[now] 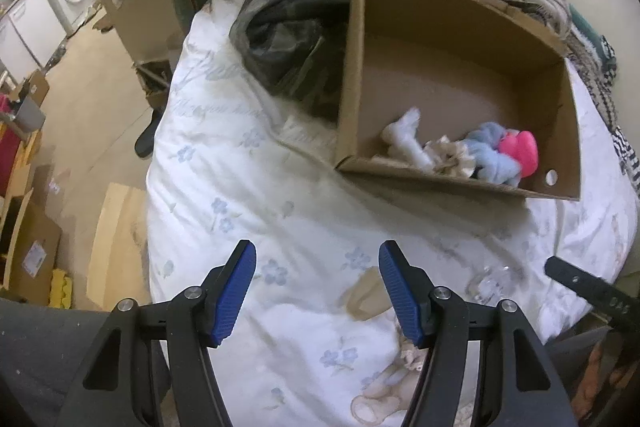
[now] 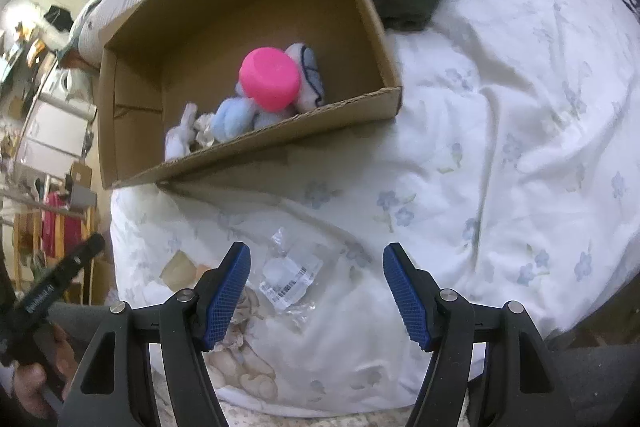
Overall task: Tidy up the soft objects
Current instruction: 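Withdraw both open tools from the box toward the bed, then grasp the beige translucent piece with the left tool while the right tool grasps the clear plastic bag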
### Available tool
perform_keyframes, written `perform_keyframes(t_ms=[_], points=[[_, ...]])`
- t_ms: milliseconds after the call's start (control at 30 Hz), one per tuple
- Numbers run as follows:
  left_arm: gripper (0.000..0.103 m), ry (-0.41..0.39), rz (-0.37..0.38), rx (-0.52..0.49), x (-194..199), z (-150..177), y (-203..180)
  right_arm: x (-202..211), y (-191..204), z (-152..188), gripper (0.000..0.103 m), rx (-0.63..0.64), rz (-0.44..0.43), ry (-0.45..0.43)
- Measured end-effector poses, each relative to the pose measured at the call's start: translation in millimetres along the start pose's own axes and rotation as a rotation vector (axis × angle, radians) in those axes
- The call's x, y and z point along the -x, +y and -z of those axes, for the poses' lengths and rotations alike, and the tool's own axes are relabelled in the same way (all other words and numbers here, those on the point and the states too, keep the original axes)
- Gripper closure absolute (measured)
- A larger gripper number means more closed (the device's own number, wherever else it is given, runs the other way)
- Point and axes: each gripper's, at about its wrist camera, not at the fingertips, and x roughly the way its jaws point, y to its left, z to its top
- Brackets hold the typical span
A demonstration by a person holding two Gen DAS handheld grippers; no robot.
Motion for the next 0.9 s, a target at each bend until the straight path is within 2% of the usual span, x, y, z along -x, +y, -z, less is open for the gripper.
perform_keyframes(t_ms=[233,400,500,667,733,800,867,900], points=[[0.042,0.047,0.002,0.036,-14,2,3,4,-8,-3,0.030,-0.042,-0.045,0.008],[0.042,0.140,0.016,0.036,-36,8,2,-3,-5,-4,0.030,-0.052,-0.068,0.040],[0.043,0.216,0.053,0.051,-55,13,-2,-12,-6,-2,0.030,-0.070,-0.071,0.077],[0.044,0.281,0.073,-0.035,-78,20,-29,-29,-13,-5,0.030,-0.110,-0.065,0.137],[0.049,0.291,0.076,-0.070,-84,21,-39,-38,-15,-5,0.030,-0.135,-0.065,0.168],[0.065,0.305,0.083,-0.093,-90,23,-47,-47,-16,-4,0.030,-0.148,-0.072,0.203],[0.071,0.312,0.088,-0.094,-93,25,-49,-56,-11,-3,0.030,-0.139,-0.074,0.231],[0.079,0.306,0.093,-0.091,-93,25,-50,-60,-9,-4,0.030,-0.133,-0.077,0.241]])
